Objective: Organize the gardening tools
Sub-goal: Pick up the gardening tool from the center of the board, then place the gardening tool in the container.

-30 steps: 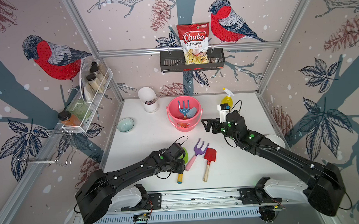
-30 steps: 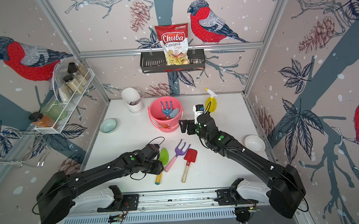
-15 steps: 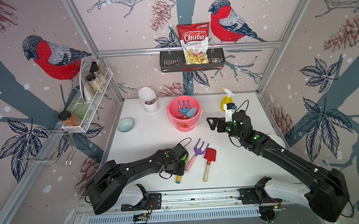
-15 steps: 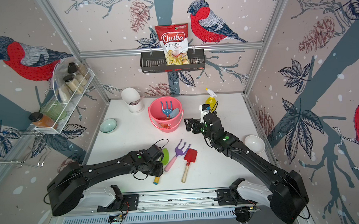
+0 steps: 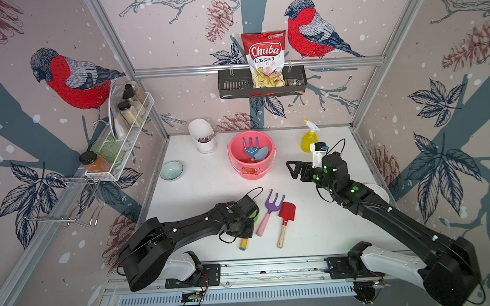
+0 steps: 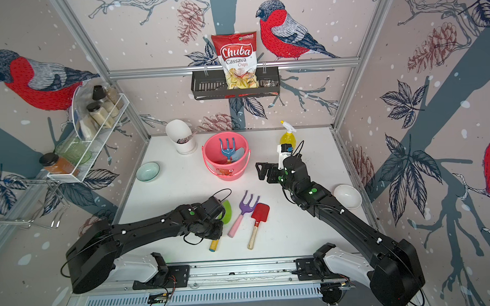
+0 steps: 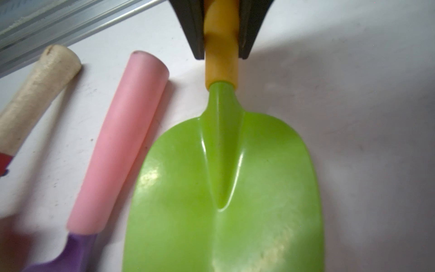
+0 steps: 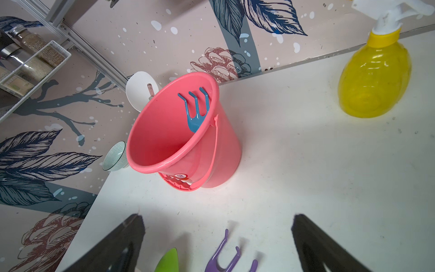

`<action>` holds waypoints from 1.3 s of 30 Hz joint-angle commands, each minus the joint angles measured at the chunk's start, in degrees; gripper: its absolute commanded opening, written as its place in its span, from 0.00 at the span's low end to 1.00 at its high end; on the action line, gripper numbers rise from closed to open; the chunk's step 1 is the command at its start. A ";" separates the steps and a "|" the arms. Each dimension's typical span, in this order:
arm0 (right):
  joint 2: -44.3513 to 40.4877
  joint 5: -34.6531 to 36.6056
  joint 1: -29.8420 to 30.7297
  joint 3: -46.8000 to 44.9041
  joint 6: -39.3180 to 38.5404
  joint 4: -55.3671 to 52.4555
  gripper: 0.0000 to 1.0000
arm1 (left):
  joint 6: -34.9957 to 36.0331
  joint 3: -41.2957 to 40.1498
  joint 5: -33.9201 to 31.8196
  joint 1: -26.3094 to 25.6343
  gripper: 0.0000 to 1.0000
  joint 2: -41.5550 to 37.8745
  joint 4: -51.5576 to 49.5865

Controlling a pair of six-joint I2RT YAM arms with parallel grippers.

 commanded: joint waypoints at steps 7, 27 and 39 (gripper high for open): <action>-0.72 -1.24 -0.16 -0.45 0.85 0.81 1.00 | 2.83 4.53 -13.07 -1.36 0.00 -14.42 -0.21; -2.81 -2.36 0.01 -2.19 2.60 3.11 1.00 | 30.88 17.60 -19.40 14.43 0.00 -7.23 44.00; -2.69 -2.39 -0.02 -2.83 3.00 4.16 1.00 | 36.12 14.04 -9.94 20.67 0.00 3.83 67.42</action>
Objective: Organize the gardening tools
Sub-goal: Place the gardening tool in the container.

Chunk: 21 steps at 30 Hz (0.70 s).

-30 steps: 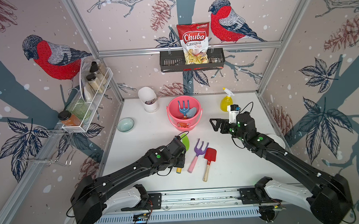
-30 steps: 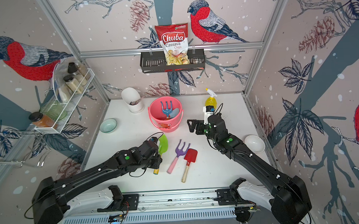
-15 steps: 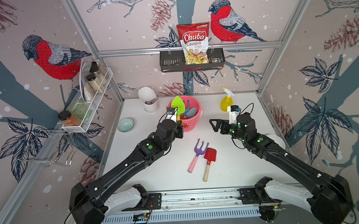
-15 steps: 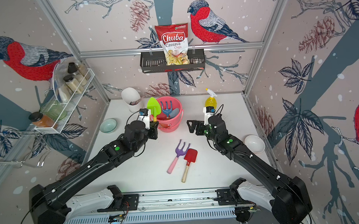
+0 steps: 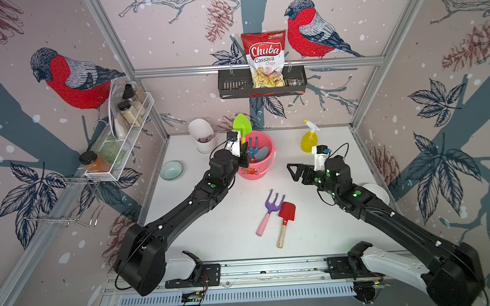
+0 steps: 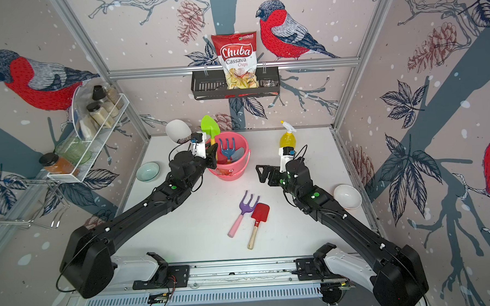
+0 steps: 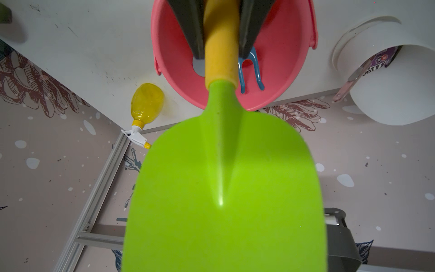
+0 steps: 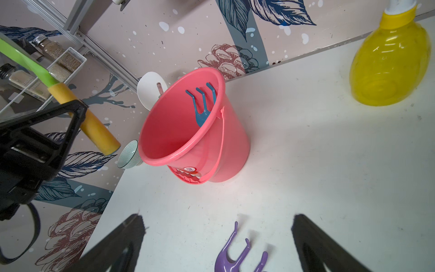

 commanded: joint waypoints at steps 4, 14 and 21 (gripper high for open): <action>-0.03 -0.08 0.08 0.43 0.16 2.00 1.00 | 3.63 1.52 4.27 1.17 0.00 6.65 13.14; -0.42 0.28 0.12 0.17 -0.15 1.30 1.00 | 2.67 -0.98 5.49 2.02 0.00 14.85 21.81; 0.03 0.35 0.07 0.22 -0.20 1.29 1.00 | 2.42 -1.27 5.24 2.02 0.01 16.57 22.60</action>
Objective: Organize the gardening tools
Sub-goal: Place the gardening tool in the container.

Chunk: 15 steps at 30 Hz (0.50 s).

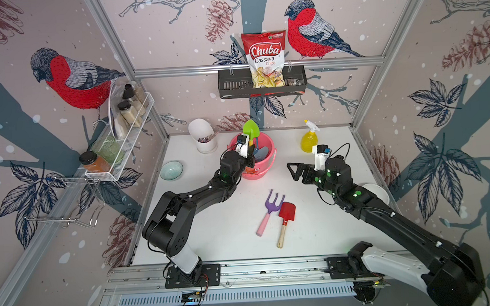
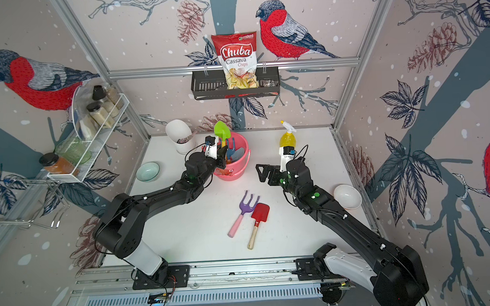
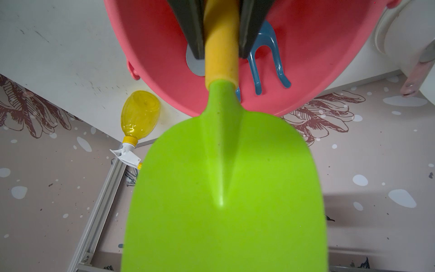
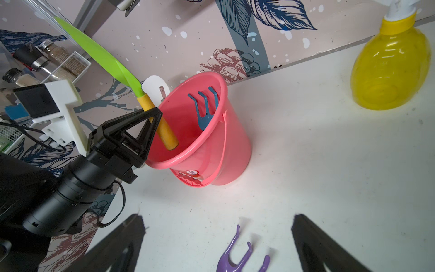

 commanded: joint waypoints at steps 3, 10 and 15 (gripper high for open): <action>0.68 0.14 0.03 0.15 0.04 0.87 1.00 | 0.02 -0.59 -0.36 0.28 0.32 -0.24 4.88; 1.83 -1.45 0.29 -0.27 1.20 0.52 1.00 | -0.38 -2.32 -1.13 0.22 0.84 -1.98 4.98; 2.35 -2.46 1.43 -0.73 2.19 -0.52 1.00 | -0.99 -3.90 -0.23 0.06 0.98 -5.69 2.75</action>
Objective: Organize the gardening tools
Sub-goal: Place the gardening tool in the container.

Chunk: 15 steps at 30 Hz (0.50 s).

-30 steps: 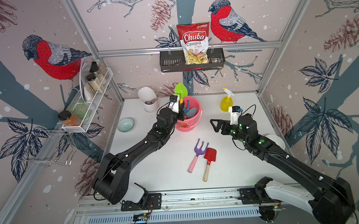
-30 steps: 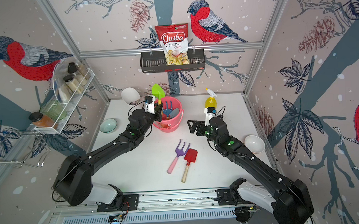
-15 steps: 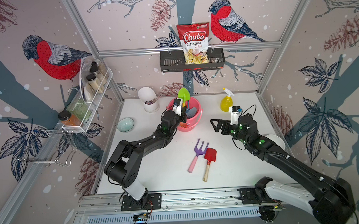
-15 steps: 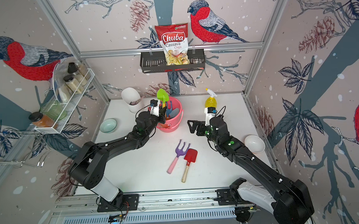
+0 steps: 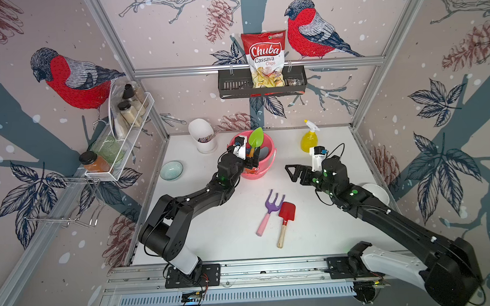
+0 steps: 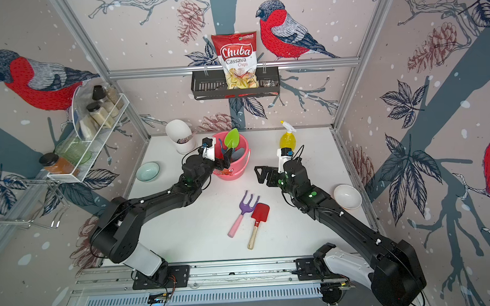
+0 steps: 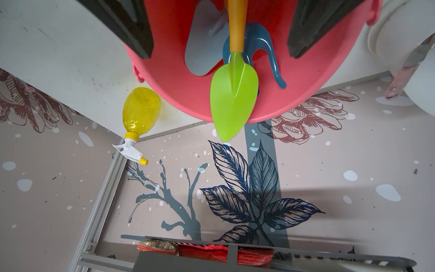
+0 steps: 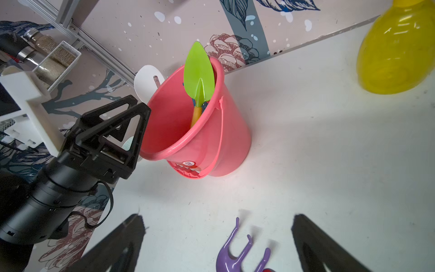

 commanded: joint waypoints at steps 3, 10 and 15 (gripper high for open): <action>0.68 -1.09 1.91 -0.53 1.06 -1.57 1.00 | 0.19 -1.09 -0.34 -1.97 0.98 -6.07 -4.16; 0.27 -1.53 2.78 -2.22 2.12 -3.32 1.00 | 2.35 -1.29 -6.40 -12.95 0.97 -16.27 -26.08; -1.49 -1.25 2.69 -4.12 2.91 -3.03 1.00 | -3.52 -4.72 -6.37 -17.96 0.90 -20.71 -37.91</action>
